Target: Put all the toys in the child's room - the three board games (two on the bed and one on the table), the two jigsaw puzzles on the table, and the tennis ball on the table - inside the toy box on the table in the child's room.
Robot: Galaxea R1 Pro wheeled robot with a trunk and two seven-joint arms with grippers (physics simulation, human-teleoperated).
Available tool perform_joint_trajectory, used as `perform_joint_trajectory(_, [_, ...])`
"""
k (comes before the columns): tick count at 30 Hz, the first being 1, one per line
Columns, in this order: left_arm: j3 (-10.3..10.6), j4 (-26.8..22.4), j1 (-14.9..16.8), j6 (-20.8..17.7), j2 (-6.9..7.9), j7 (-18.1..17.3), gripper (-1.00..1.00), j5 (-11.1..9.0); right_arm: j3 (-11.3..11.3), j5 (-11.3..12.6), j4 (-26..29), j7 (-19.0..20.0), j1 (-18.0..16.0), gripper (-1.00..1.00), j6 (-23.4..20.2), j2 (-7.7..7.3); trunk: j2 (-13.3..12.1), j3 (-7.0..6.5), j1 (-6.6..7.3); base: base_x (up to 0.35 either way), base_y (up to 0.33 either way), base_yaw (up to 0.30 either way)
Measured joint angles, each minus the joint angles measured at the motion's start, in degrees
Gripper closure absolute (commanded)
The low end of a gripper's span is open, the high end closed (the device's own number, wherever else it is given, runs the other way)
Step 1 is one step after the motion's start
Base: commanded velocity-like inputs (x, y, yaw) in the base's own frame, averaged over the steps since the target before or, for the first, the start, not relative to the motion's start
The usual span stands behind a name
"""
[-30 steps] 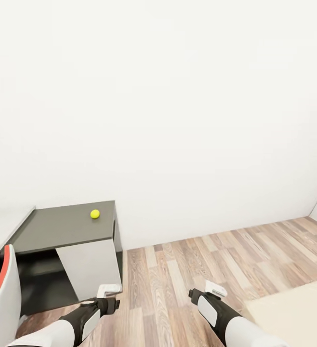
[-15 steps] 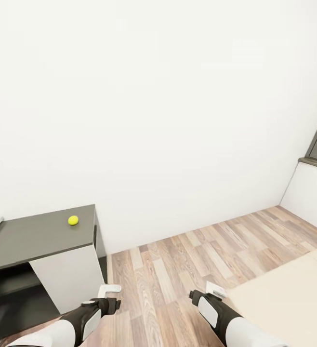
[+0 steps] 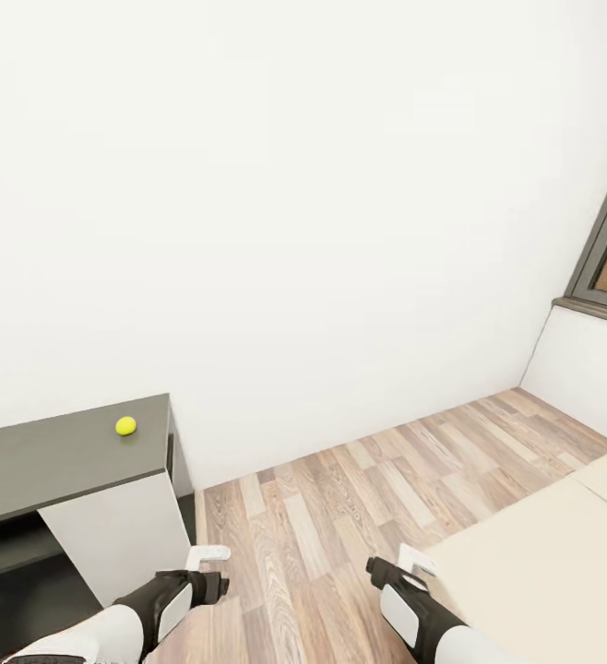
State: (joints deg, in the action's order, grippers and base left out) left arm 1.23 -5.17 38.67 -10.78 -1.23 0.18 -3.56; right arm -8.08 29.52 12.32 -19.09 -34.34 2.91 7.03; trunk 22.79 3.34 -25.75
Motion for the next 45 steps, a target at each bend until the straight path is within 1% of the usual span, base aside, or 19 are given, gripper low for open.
perform_joint_trajectory(1, [-0.06,-0.43,0.05,-1.22,-0.04,-0.02,-1.00,-0.04,0.01,-0.02,0.27,0.00,0.15,-1.00,0.12,0.05,0.00,0.00,0.00,0.000,0.000,-0.003])
perform_joint_trajectory(3, [-0.22,-3.91,0.17,-6.03,-0.19,-0.13,-1.00,-0.16,0.04,-0.07,2.27,-0.05,0.48,-1.00,0.10,0.09,0.00,-0.01,0.00,0.000,0.000,-0.002])
perform_joint_trajectory(4, [-0.25,-5.14,0.18,-7.32,-0.17,-0.15,-1.00,-0.20,0.03,-0.07,3.12,-0.06,0.54,-1.00,-0.01,0.09,0.00,0.00,0.00,0.000,0.000,-0.001])
perform_joint_trajectory(5, [-0.29,-7.64,0.21,-9.72,-0.14,-0.19,-1.00,-0.31,-0.01,-0.09,5.28,-0.11,0.59,-1.00,-0.33,0.18,0.00,-0.01,0.00,0.000,0.000,0.000])
perform_joint_trajectory(6, [-0.32,-8.94,0.21,-10.96,-0.11,-0.20,-1.00,-0.38,-0.02,-0.10,6.67,-0.14,0.62,-1.00,-0.60,0.23,0.00,-0.01,0.00,0.000,0.000,0.000])
perform_joint_trajectory(7, [-0.36,-11.25,0.22,-13.16,-0.08,-0.22,-1.00,-0.59,-0.14,-0.15,9.49,-0.18,0.65,-1.00,-1.40,0.23,0.00,-0.02,0.00,0.000,0.000,0.000])
perform_joint_trajectory(8, [-0.39,-12.37,0.23,-14.21,-0.07,-0.23,-1.00,-0.70,-0.16,-0.11,11.10,-0.18,0.67,-1.00,-1.98,0.16,0.00,-0.01,0.00,0.000,0.000,0.000])
perform_joint_trajectory(9, [-0.48,-14.33,0.23,-15.88,-0.07,-0.24,-1.00,-0.95,-0.24,-0.10,14.15,-0.13,0.67,-1.00,-3.50,0.08,0.00,-0.02,0.00,0.000,0.000,0.000])
perform_joint_trajectory(10, [-0.55,-15.30,0.23,-16.62,-0.07,-0.23,-1.00,-1.09,-0.33,0.01,16.00,-0.14,0.68,-1.00,-4.42,0.01,0.00,-0.01,0.00,0.000,0.000,0.000])
perform_joint_trajectory(11, [-0.78,-17.11,0.23,-17.72,-0.13,-0.20,-1.00,-1.34,-0.43,0.05,19.77,-0.18,0.68,-1.00,-6.40,-0.13,0.00,-0.02,0.00,0.000,0.000,0.000])
perform_joint_trajectory(12, [-0.90,-18.03,0.23,-18.18,-0.17,-0.18,-1.00,-1.47,-0.44,0.06,21.88,-0.18,0.69,-1.00,-7.44,-0.21,0.00,-0.01,0.01,0.000,0.000,0.000])
perform_joint_trajectory(13, [-1.09,-19.67,0.24,-18.79,-0.21,-0.16,-1.00,-1.65,-0.46,0.10,25.38,-0.16,0.74,-1.00,-9.10,-0.35,0.00,-0.02,0.00,0.000,0.000,0.000])
perform_joint_trajectory(15, [-1.31,-21.72,0.24,-19.34,-0.30,-0.13,-1.00,-1.84,-0.40,0.15,28.75,-0.16,1.04,-1.00,-10.53,-0.71,0.00,-0.01,0.00,0.000,0.000,0.000])
perform_joint_trajectory(17, [-1.43,-23.11,0.23,-19.63,-0.44,-0.12,-1.00,-1.92,-0.41,0.08,30.64,-0.20,1.31,-1.00,-11.21,-1.22,0.00,-0.01,0.00,0.000,0.000,0.000])
perform_joint_trajectory(22, [-1.52,-24.45,0.23,-19.64,-0.38,-0.18,-1.00,-1.94,-0.56,0.02,33.02,-0.33,1.54,-1.00,-12.27,-1.75,-0.01,-0.01,0.00,0.000,0.000,0.000])
perform_joint_trajectory(28, [-1.53,-24.82,0.23,-19.24,-0.43,-0.31,-1.00,-1.95,-0.28,0.23,35.52,-0.21,1.64,-1.00,-12.20,-1.89,-0.01,-0.01,0.00,0.000,0.000,0.000])
perform_joint_trajectory(33, [-1.24,-25.52,0.24,-19.00,-0.47,-0.37,-1.00,-1.88,0.05,0.92,35.63,0.09,1.68,-1.00,-12.07,-1.95,-0.01,0.01,0.00,0.000,0.000,-0.051])
perform_joint_trajectory(45, [-1.38,-25.82,0.25,-18.77,-0.32,-0.44,-1.00,-1.85,0.25,0.36,35.51,-0.03,1.70,-1.00,-12.36,-2.21,-0.01,0.23,0.00,0.000,0.000,-0.241])
